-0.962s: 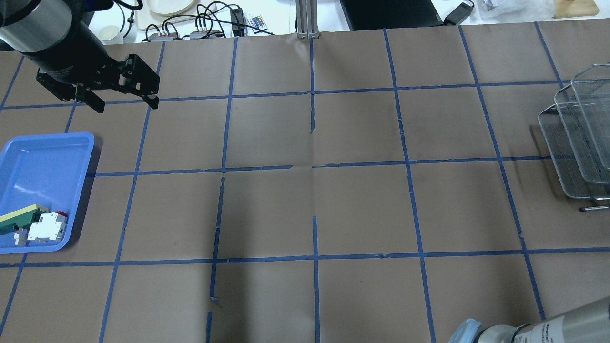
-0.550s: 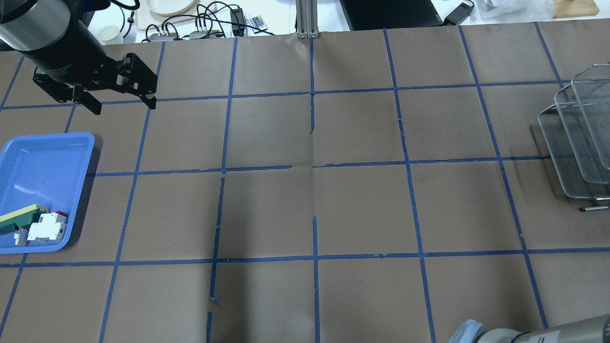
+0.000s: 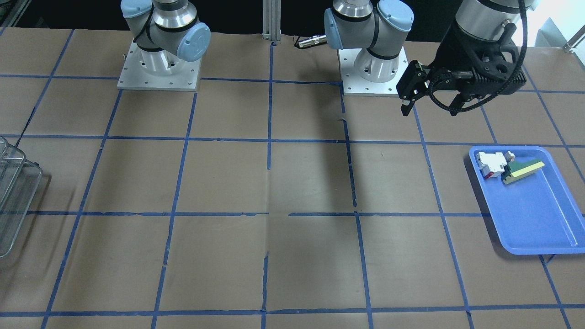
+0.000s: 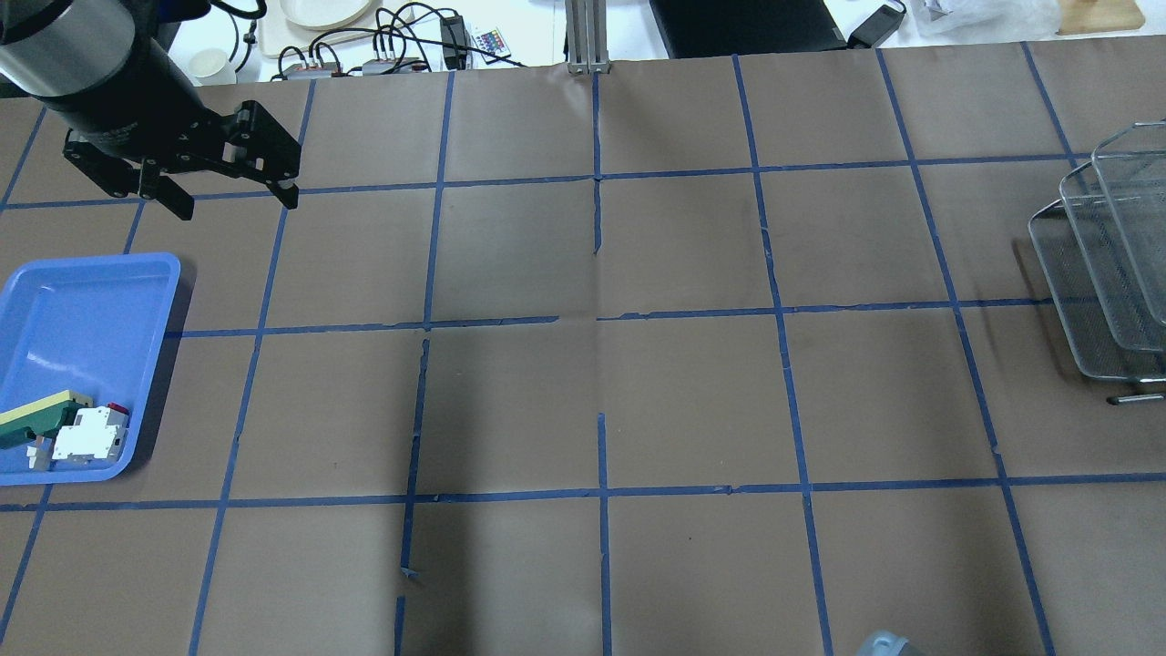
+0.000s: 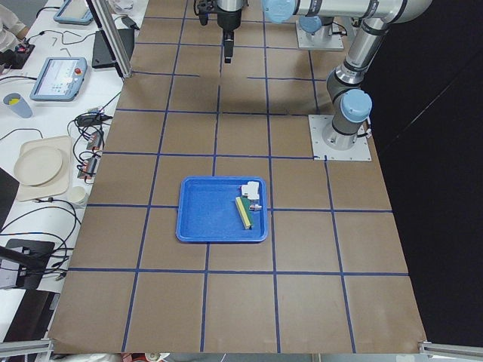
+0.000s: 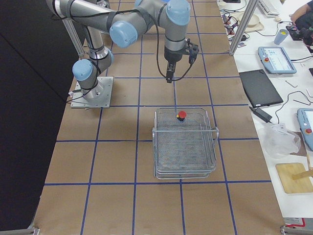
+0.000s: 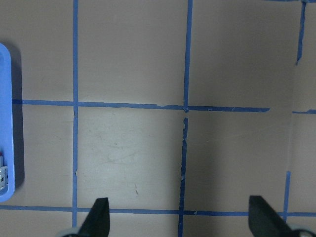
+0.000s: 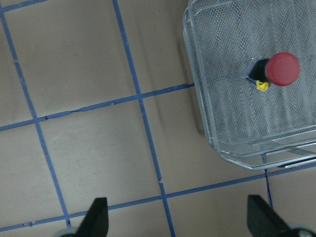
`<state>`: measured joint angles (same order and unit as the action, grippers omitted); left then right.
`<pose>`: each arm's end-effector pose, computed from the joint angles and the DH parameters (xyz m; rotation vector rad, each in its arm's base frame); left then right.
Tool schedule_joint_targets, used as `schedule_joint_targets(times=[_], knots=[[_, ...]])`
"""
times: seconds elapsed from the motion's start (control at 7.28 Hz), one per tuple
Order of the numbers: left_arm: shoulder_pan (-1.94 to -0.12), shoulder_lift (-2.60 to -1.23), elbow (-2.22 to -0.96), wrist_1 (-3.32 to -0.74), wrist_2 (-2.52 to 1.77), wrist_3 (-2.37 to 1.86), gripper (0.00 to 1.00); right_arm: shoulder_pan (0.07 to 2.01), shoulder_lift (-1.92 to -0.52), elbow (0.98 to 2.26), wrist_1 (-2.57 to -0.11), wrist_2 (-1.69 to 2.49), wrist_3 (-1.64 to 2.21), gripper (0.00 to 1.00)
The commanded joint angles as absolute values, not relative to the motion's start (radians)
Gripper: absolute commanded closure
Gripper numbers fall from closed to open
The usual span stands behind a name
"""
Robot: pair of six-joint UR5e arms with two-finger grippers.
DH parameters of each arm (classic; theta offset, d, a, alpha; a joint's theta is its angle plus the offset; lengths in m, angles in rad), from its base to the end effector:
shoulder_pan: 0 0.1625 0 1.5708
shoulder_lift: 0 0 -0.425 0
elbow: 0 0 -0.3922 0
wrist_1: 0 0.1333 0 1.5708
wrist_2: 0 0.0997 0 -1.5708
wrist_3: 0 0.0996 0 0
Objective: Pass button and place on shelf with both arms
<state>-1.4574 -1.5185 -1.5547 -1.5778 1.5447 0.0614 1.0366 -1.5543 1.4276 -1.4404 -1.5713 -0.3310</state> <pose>-0.0813 -0.4870 0.5205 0.0798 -3.1184 0.0990 -0.1375 -0.4942 0.5370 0.3185 3.1243 0.0056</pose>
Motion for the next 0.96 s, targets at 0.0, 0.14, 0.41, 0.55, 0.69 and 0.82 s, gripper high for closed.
schedule_joint_targets(times=[0.0,0.14,0.41,0.55,0.69,0.82], knots=[[-1.457,-1.516,-1.554,-1.577,1.545,0.061,0.0,1.265,-1.603,1.43,-1.343,-1.652,-0.197,0.0],[-1.457,-1.516,-1.555,-1.577,1.545,0.061,0.0,1.323,-1.615,1.442,-1.316,-1.637,-0.13,0.0],[-1.457,-1.516,-1.555,-1.577,1.545,0.061,0.0,1.429,-1.655,1.498,-1.302,-1.626,-0.127,0.0],[-1.457,-1.516,-1.555,-1.575,1.545,0.061,0.0,1.477,-1.672,1.538,-1.307,-1.577,-0.121,0.01],[-1.457,-1.516,-1.557,-1.575,1.545,0.061,0.0,1.491,-1.68,1.569,-1.318,-1.562,-0.085,0.01],[-1.457,-1.514,-1.557,-1.575,1.545,0.061,0.0,1.512,-1.675,1.578,-1.354,-1.549,-0.021,0.0]])
